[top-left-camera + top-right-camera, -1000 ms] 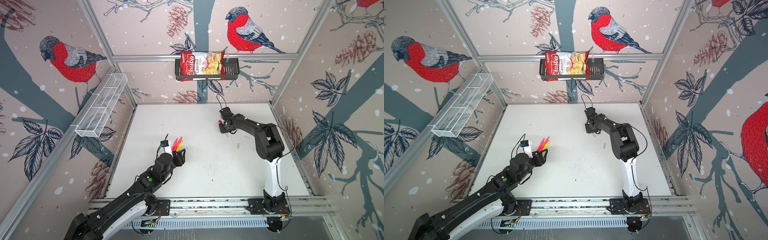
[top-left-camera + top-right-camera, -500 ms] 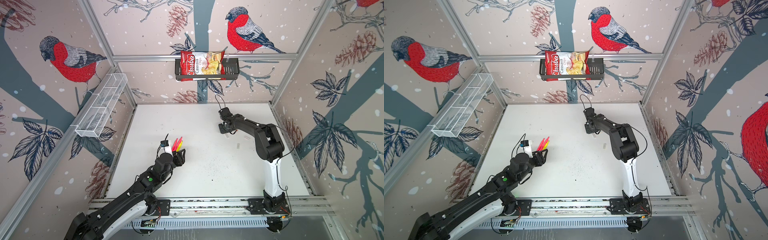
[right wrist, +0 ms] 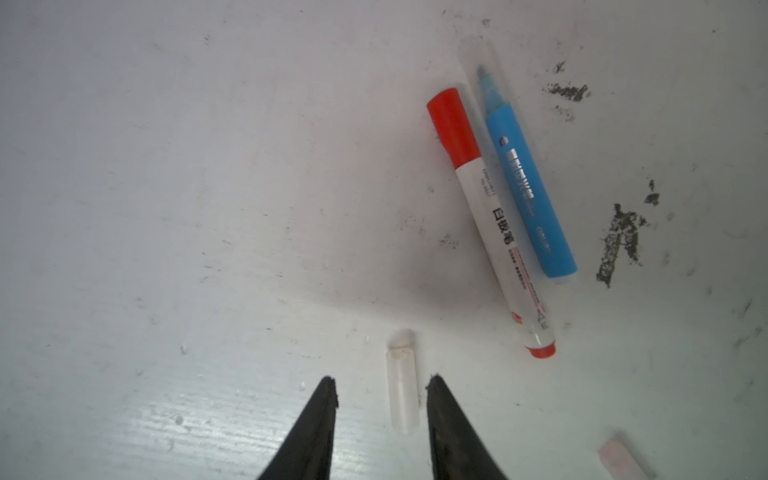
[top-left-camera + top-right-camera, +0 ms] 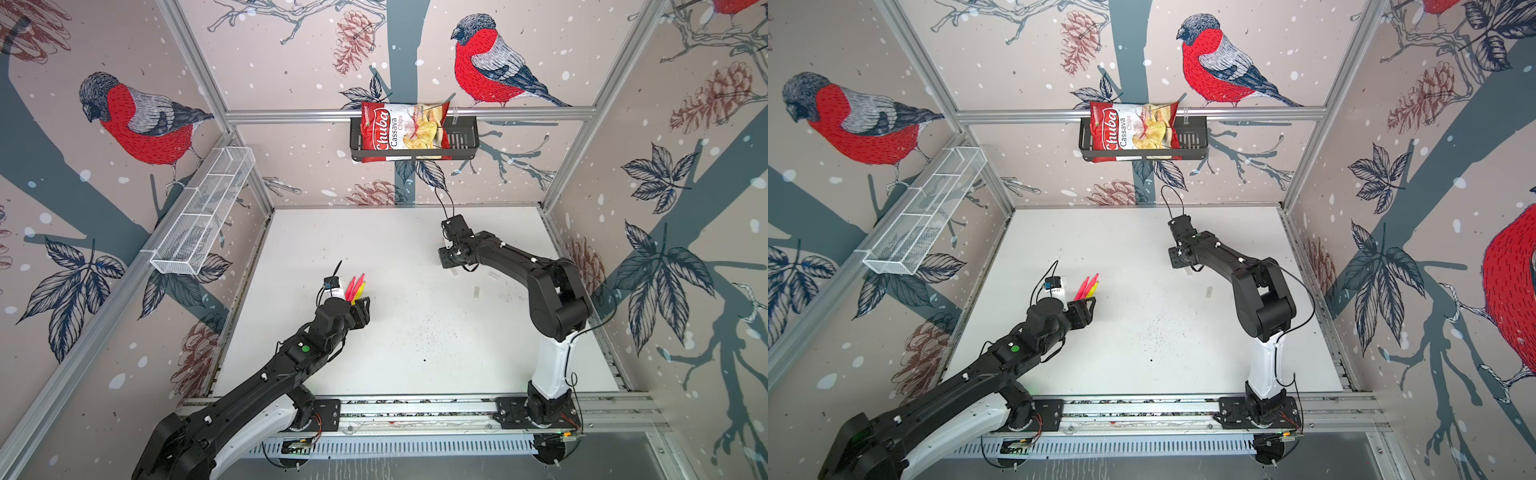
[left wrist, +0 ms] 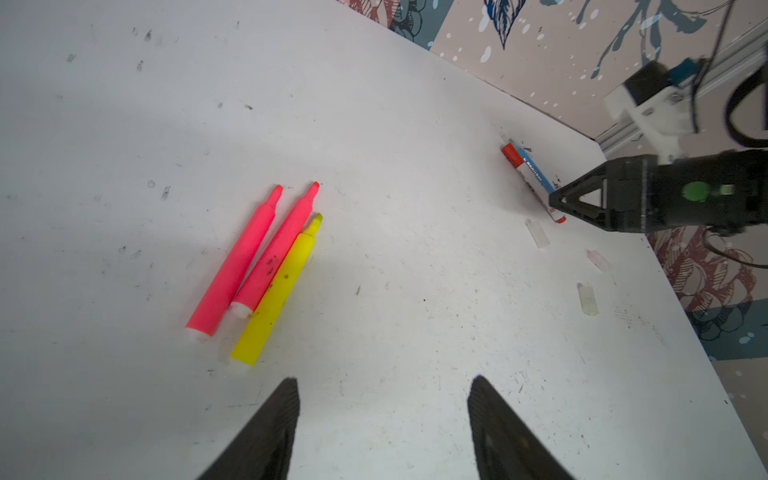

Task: Insert the pens into the pen caps
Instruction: 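Raise the right gripper off the marker while the left moves over the highlighters, then close the left gripper on the yellow highlighter while the right moves inward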

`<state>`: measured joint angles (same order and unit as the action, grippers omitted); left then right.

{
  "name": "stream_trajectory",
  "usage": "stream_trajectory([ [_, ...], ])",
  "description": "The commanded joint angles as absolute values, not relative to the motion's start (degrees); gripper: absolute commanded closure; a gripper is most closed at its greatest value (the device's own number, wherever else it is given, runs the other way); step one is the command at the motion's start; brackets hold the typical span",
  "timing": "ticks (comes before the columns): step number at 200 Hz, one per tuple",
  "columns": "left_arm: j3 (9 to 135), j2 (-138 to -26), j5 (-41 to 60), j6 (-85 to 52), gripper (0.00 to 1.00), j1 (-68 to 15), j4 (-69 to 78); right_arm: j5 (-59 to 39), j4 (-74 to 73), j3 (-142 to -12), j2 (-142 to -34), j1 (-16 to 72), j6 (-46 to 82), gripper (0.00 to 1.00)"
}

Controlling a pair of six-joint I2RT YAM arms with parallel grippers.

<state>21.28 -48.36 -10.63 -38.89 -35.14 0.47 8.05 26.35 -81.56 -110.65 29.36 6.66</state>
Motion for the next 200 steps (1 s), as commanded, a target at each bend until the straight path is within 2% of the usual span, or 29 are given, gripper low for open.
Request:
stream_trajectory([
  [1, 22.94, -51.30, -6.39, -37.04, 0.35, -33.03, 0.11, 4.37, 22.41, -79.01, -106.71, 30.08, 7.66, 0.54],
  [19, 25.53, -55.82, -6.47, -35.50, 0.35, -32.61, -1.13, 1.24, 20.10, -76.22, -102.67, 30.79, 6.97, 0.52],
  [50, 29.85, -61.30, -13.45, -37.89, 0.31, -32.39, -6.48, -4.39, 17.06, -71.76, -95.97, 31.34, 6.50, 0.48],
  [106, 30.88, -67.19, -12.31, -36.93, 0.30, -30.25, -5.38, -9.32, 12.20, -63.77, -86.52, 31.32, 8.02, 0.44],
  [200, 29.71, -73.33, -11.92, -35.95, 0.33, -28.86, -1.59, -12.23, 8.79, -58.11, -82.55, 32.15, 9.48, 0.44],
])
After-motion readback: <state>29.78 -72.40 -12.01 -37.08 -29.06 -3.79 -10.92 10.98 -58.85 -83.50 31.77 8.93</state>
